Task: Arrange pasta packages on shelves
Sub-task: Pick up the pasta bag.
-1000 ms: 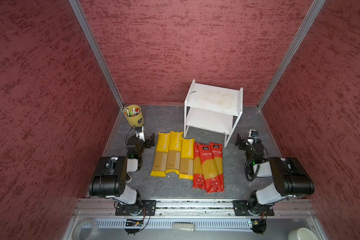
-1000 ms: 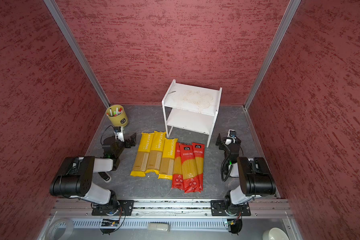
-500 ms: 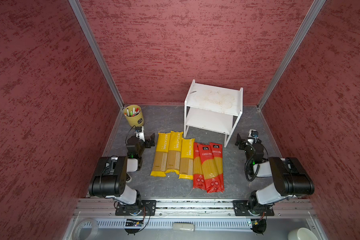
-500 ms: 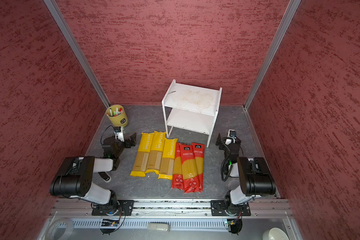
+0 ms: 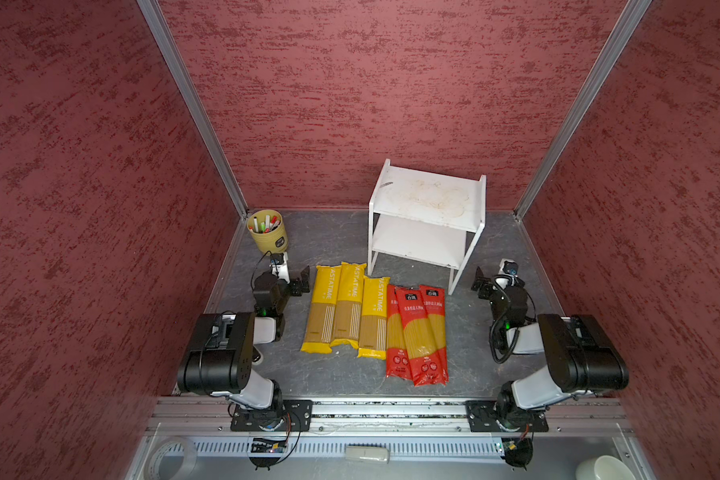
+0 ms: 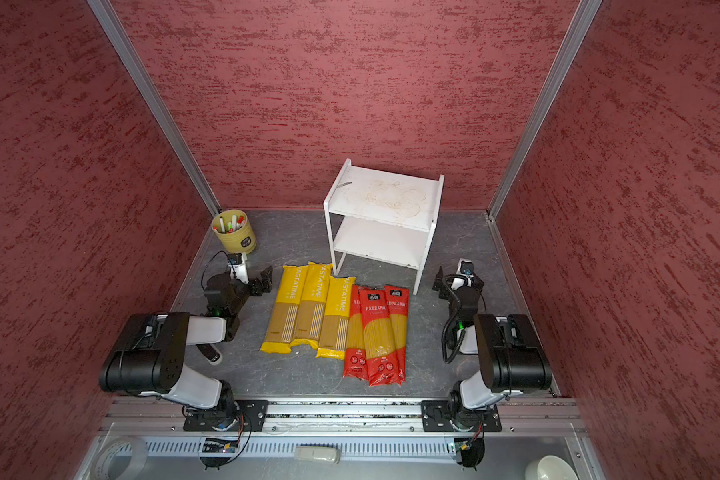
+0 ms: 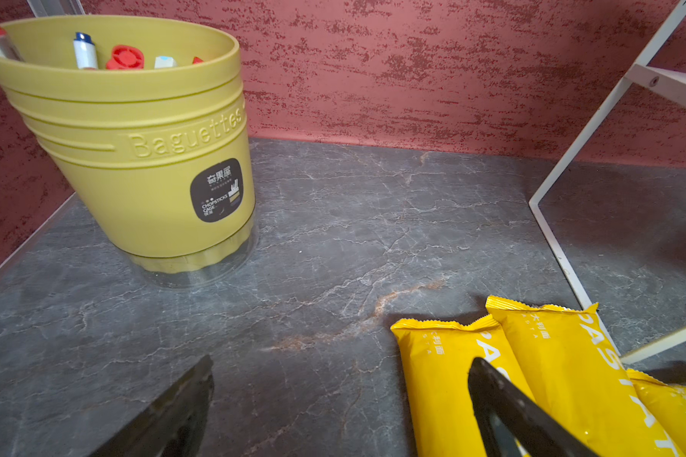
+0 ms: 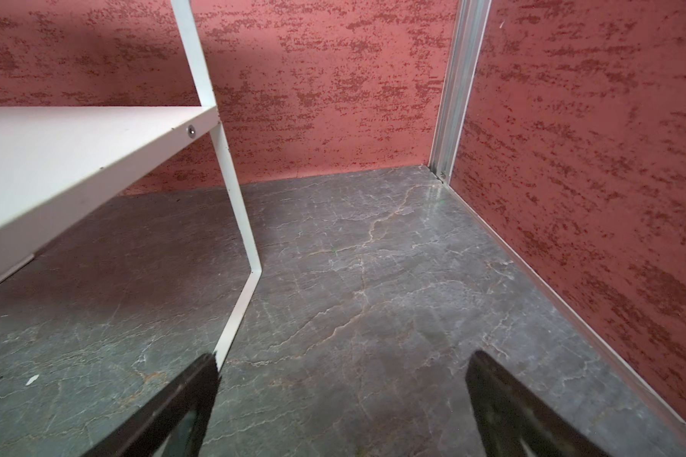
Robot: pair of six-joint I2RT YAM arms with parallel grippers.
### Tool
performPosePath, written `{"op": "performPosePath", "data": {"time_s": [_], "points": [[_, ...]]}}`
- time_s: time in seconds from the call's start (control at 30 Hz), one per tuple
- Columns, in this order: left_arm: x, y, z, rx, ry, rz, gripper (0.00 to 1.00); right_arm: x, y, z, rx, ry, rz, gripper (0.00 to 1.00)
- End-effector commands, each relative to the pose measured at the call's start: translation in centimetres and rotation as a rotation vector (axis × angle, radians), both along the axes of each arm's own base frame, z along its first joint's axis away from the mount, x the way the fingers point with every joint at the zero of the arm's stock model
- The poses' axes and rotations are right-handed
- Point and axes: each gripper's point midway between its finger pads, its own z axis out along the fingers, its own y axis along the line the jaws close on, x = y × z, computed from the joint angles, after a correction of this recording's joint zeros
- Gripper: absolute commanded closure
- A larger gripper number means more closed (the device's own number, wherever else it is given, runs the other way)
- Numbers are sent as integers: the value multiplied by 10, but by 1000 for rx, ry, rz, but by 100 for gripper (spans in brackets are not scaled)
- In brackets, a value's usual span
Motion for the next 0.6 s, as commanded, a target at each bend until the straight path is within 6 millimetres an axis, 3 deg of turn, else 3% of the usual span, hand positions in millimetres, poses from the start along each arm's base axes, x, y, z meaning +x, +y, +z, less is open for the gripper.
{"op": "performPosePath", "data": {"time_s": [0.0,0.23,0.4,0.47,0.57], "points": [[5,5,5,-8,-16,12,1,1,-11,16,14,-66,-74,1],[0,-10,39,116,7,80,1,-15,-15,52,13,-107,-121,1],[-18,-16,58,148,66,187,1,-38,-44,70,252,-18,-367,1],[-23,-18,67,136,98,227,0,-36,-37,73,305,98,-357,1],[-32,-19,67,-28,220,289,1,-27,-6,75,463,188,-216,1]]}}
